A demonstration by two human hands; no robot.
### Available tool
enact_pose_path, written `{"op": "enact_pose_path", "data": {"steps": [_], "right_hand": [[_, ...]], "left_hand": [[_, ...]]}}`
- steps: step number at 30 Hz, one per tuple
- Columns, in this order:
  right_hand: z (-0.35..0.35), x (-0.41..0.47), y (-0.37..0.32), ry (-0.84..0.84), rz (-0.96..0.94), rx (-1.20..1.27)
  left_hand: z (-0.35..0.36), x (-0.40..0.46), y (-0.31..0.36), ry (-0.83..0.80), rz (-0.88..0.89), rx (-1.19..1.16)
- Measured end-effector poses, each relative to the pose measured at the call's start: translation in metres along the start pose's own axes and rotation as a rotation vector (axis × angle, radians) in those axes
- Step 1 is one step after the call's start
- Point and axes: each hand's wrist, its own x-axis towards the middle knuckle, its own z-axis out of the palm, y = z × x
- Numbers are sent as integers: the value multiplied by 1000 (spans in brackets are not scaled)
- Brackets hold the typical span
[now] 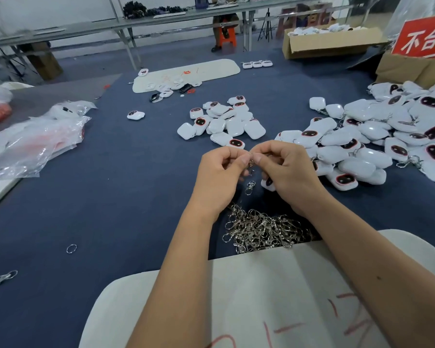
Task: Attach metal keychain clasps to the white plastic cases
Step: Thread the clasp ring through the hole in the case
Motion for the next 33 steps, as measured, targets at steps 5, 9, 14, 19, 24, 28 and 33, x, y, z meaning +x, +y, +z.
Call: {"op": "enact_pose_path", "data": {"steps": [5,9,14,19,24,28,33], "right_hand": [[-3,2,2,4,1,60],[-3,2,1,-2,22,121],[-3,2,1,-3,22,129],[-3,2,0,-12,5,123],[2,0,1,-12,-37,-53],[0,0,3,-15,-17,-9],[-4,1,5,-16,-20,74]], "left_hand": [[2,0,0,-4,28,-19],[4,-1,2,4,57,-28],[5,-1,2,41,111,38],[9,-3,1,98,164,148],[9,-4,-3,142,243,351],[11,-6,-3,159,317,390],[14,-7,0,178,368,391]]}}
